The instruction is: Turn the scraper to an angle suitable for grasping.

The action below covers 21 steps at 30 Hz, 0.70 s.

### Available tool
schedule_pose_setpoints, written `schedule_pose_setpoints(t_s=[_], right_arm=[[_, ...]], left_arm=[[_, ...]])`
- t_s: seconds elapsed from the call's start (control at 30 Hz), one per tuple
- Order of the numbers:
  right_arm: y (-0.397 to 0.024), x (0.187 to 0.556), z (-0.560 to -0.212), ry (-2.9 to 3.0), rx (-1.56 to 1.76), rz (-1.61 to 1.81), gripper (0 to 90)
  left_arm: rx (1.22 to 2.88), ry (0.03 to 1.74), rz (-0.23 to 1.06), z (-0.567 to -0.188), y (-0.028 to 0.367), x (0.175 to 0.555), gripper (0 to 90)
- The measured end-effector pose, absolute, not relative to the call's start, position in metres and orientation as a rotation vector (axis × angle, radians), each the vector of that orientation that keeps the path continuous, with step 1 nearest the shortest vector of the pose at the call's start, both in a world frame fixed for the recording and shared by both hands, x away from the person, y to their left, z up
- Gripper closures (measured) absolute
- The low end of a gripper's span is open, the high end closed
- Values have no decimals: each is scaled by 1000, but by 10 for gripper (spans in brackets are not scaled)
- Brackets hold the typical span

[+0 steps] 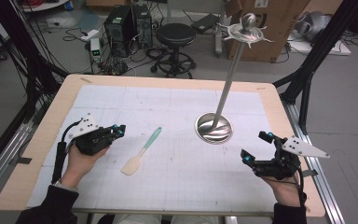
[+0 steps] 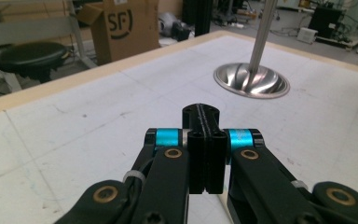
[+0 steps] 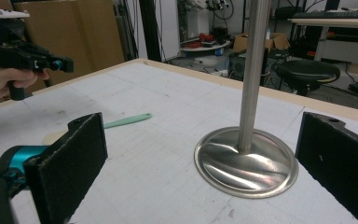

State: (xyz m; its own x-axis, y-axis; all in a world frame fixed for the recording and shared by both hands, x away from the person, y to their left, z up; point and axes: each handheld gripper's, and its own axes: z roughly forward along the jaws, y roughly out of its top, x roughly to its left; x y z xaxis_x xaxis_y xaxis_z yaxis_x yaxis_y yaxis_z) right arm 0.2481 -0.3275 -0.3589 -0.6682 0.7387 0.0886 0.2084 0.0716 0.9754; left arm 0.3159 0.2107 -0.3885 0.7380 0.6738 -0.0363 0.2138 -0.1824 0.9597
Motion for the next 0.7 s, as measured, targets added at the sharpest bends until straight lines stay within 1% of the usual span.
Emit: schedule_pose_setpoints(t_s=[0.27, 0.47, 0.53, 0.57, 0.7], right_arm=[[-329, 244, -360, 1929, 941, 1623, 11], [-328, 243, -360, 1936, 939, 1622, 11], [-328, 243, -360, 1939, 942, 1622, 11], [-328, 243, -360, 1940, 941, 1621, 11], [-326, 245, -361, 1960, 949, 1609, 11]], left_arm=[[1801, 719, 408, -408, 195, 333, 899], [1850, 774, 369, -423, 183, 347, 900], [1862, 778, 371, -425, 182, 349, 900], [1881, 809, 358, -428, 178, 353, 900], [1904, 839, 327, -430, 171, 360, 900]])
